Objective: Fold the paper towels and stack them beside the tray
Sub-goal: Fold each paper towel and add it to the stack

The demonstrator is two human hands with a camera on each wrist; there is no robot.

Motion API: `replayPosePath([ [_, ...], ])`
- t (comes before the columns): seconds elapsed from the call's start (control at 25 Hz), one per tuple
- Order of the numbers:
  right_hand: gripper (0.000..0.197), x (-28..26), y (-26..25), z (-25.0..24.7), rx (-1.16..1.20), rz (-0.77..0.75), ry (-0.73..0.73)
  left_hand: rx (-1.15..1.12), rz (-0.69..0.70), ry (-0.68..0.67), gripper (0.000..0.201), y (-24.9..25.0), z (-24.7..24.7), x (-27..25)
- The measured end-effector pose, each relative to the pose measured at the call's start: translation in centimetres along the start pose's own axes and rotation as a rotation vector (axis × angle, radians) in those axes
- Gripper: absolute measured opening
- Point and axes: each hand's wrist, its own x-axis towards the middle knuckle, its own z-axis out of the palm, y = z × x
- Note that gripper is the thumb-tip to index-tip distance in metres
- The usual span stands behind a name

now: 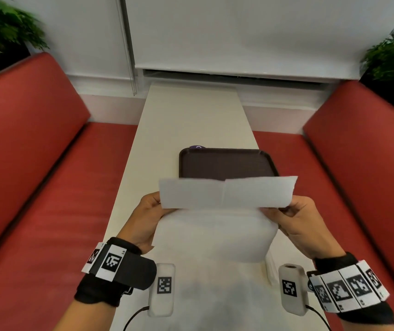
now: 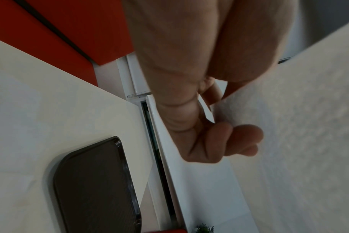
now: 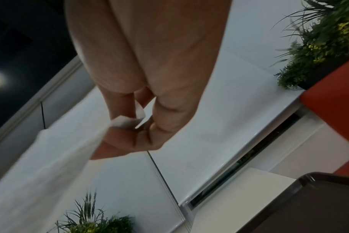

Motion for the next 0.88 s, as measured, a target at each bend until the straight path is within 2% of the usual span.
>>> replayPosePath([
  [0.08, 0.018, -0.2, -0.4, -0.3, 0.011, -0.03, -0.047, -0.014, -0.022, -0.029, 0.017, 0.1, 0.1, -0.1],
  [0.12, 0.019, -0.4, -0.4, -0.5, 0.01, -0.04, -0.076, -0.036, -0.039, -0.05, 0.008, 0.1, 0.3, -0.1],
  [0.2, 0.024, -0.7, -0.1, -1.0, -0.013, -0.027, -0.088, -0.061, -0.065, -0.06, 0.009, 0.1, 0.5, -0.1],
  [0.28, 0.009, -1.3, -0.1, -1.5, 0.021, -0.011, -0.063, -0.072, -0.112, -0.046, 0.006, 0.1, 1.1, 0.0],
  [0.36, 0.018, -2.1, -0.2, -1.8, 0.104, 0.019, -0.021, -0.105, -0.153, -0.047, 0.019, 0.1, 1.7, 0.1],
  [0.4, 0.03, -2.5, -0.3, -2.0, 0.122, 0.036, 0.002, -0.134, -0.164, -0.072, 0.023, 0.1, 2.0, 0.2],
  [0.48, 0.051, -3.3, -0.3, -2.5, 0.006, 0.062, 0.082, -0.115, -0.149, -0.115, 0.019, -0.3, 2.6, 0.7],
  [0.52, 0.05, -3.8, 0.1, -2.8, -0.081, 0.071, 0.136, -0.06, -0.144, -0.119, 0.019, -0.8, 2.8, 1.1],
  [0.64, 0.009, -5.3, 1.6, -4.1, -0.157, 0.155, 0.296, 0.127, -0.14, -0.048, 0.028, -3.4, 4.2, 2.7],
  [0.68, 0.007, -6.0, 2.6, -4.8, -0.199, 0.184, 0.345, 0.203, -0.108, 0.015, 0.026, -4.5, 5.0, 3.6],
  [0.76, 0.015, -7.7, 5.2, -6.6, -0.262, 0.259, 0.451, 0.367, -0.016, 0.133, 0.021, -7.0, 7.2, 5.8],
  [0.88, 0.018, -9.6, 8.8, -8.5, -0.283, 0.365, 0.586, 0.527, 0.095, 0.158, 0.02, -10.6, 11.3, 10.1],
])
